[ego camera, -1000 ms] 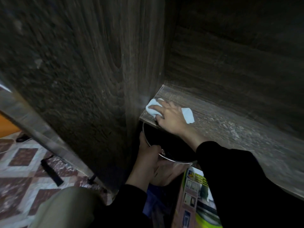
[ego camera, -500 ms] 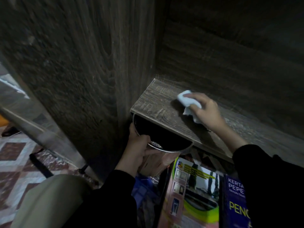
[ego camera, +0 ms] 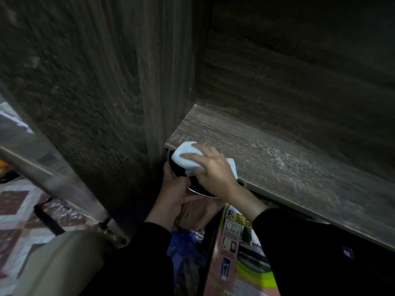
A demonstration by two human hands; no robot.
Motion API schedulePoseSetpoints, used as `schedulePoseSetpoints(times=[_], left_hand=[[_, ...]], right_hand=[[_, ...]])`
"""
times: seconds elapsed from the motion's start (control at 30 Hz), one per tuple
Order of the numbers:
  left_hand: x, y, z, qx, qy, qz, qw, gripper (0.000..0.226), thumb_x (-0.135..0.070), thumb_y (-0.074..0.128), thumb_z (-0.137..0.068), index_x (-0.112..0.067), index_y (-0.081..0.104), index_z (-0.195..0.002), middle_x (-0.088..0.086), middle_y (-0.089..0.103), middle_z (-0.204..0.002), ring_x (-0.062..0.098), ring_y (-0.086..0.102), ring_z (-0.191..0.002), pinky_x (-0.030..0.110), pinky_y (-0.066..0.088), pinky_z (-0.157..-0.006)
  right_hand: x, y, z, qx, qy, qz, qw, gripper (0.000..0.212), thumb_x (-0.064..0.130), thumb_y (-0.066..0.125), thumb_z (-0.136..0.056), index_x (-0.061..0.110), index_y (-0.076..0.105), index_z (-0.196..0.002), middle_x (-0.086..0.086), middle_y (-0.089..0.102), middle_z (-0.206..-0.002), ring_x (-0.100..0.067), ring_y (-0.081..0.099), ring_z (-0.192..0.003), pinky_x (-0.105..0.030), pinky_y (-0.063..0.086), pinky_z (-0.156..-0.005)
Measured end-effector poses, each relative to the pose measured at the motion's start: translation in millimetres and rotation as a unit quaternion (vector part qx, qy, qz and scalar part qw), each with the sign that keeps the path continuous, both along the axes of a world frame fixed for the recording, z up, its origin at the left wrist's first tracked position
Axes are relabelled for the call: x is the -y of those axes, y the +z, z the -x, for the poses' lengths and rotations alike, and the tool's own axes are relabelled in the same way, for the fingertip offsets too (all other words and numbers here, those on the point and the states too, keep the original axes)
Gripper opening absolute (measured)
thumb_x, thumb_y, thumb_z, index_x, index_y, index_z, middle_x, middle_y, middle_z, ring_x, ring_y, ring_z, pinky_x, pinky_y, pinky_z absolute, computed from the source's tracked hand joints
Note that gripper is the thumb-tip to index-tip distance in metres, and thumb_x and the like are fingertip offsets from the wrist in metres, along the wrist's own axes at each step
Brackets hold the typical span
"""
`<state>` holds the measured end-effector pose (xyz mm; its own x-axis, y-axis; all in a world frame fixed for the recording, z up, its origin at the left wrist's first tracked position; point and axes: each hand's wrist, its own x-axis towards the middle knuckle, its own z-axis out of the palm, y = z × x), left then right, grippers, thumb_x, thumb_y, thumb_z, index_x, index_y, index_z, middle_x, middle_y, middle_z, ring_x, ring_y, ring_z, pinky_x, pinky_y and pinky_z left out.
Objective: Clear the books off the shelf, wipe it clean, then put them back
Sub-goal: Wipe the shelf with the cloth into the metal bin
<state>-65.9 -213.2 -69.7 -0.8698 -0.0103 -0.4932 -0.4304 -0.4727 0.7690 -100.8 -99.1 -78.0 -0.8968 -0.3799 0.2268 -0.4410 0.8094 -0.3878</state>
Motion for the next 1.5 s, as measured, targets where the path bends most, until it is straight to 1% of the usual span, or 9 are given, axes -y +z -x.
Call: schedulePoseSetpoints(times=[0.1,0.2,0.37,0.63,0.8,0.93,1.03,1.17,1.5], left_hand=[[1.9,-1.8,1.9,0.017,-0.001,0.001,1.000,0.075,0.019,0.033,-0.080,-0.027,0.037,-0.139,0.005,0.052,-0.123,0.020,0.056,-0.084,0.040,0.057,-0.048],[2.3,-4.2,3.0,0.018,-0.001,-0.002,1.000,0.075,0.020,0.032,-0.079,-0.026,0.037,-0.138,0.007,0.050,-0.126,0.021,0.055,-0.085,0.040,0.057,-0.046],[0.0,-4.1,4.9,0.016,0.012,0.001,1.000,0.074,0.020,0.034,-0.080,-0.024,0.036,-0.140,0.010,0.054,-0.125,0.020,0.058,-0.079,0.040,0.056,-0.053],[1.8,-8.6,3.4,0.012,-0.018,0.017,1.000,0.078,0.015,0.038,-0.081,-0.028,0.027,-0.145,0.008,0.049,-0.135,0.021,0.058,-0.088,0.037,0.057,-0.049],[0.0,-17.7,8.4,0.023,-0.014,0.021,0.999,0.081,0.018,0.031,-0.080,-0.025,0.022,-0.147,0.009,0.038,-0.145,0.037,0.052,-0.109,0.039,0.056,-0.045],[-0.3,-18.3,8.0,0.012,-0.007,0.009,1.000,0.077,0.021,0.030,-0.079,-0.024,0.029,-0.142,0.007,0.042,-0.136,0.038,0.049,-0.112,0.041,0.056,-0.043],[-0.4,-18.5,7.2,0.005,-0.008,0.003,1.000,0.076,0.021,0.030,-0.079,-0.023,0.030,-0.141,0.005,0.044,-0.128,0.034,0.050,-0.105,0.042,0.056,-0.044],[-3.1,-20.1,7.7,0.001,-0.013,0.001,1.000,0.074,0.021,0.030,-0.079,-0.019,0.030,-0.140,0.005,0.045,-0.123,0.026,0.054,-0.089,0.045,0.055,-0.045],[-8.2,-21.4,7.0,0.008,-0.027,0.005,1.000,0.075,0.020,0.033,-0.078,-0.023,0.034,-0.139,0.011,0.050,-0.126,0.028,0.056,-0.089,0.046,0.056,-0.048]], right_hand=[[7.6,16.1,31.6,-0.023,-0.096,0.021,0.995,0.052,0.021,0.041,-0.078,0.028,0.061,-0.126,-0.006,0.048,-0.141,-0.029,0.043,-0.125,-0.045,0.036,-0.098],[28.3,22.8,66.0,0.018,-0.115,-0.078,0.990,0.049,0.022,0.046,-0.089,0.029,0.048,-0.138,0.000,0.039,-0.148,-0.027,0.034,-0.132,-0.044,0.030,-0.103],[47.0,19.2,81.1,0.057,-0.088,-0.163,0.981,0.049,0.021,0.047,-0.089,0.021,0.043,-0.137,0.005,0.037,-0.147,-0.029,0.024,-0.134,-0.052,0.024,-0.104],[-2.8,18.6,24.9,0.028,0.079,-0.161,0.983,0.043,0.015,0.048,-0.084,0.028,0.063,-0.122,0.009,0.042,-0.146,-0.022,0.034,-0.118,-0.043,0.039,-0.094],[-51.8,37.9,1.8,0.176,-0.009,0.120,0.977,0.037,-0.002,0.052,-0.078,0.020,0.073,-0.099,0.004,0.064,-0.119,-0.012,0.055,-0.109,-0.025,0.043,-0.091],[-110.1,48.2,-7.9,0.077,-0.224,0.324,0.916,0.036,0.002,0.052,-0.081,0.022,0.068,-0.106,-0.001,0.066,-0.117,-0.005,0.058,-0.100,-0.014,0.046,-0.084],[-156.2,32.3,-8.5,0.017,-0.394,0.216,0.893,0.042,0.016,0.047,-0.089,0.023,0.058,-0.128,-0.008,0.057,-0.132,-0.024,0.051,-0.121,-0.039,0.040,-0.104],[-135.2,-1.1,-10.6,0.101,-0.475,-0.022,0.874,0.049,0.033,0.036,-0.100,0.026,0.028,-0.148,-0.011,0.018,-0.157,-0.037,0.015,-0.141,-0.052,0.015,-0.111],[1.6,-3.1,16.2,0.099,-0.302,-0.070,0.945,0.053,0.033,0.035,-0.099,0.025,0.021,-0.150,-0.010,0.007,-0.160,-0.033,0.004,-0.145,-0.049,0.011,-0.113]])
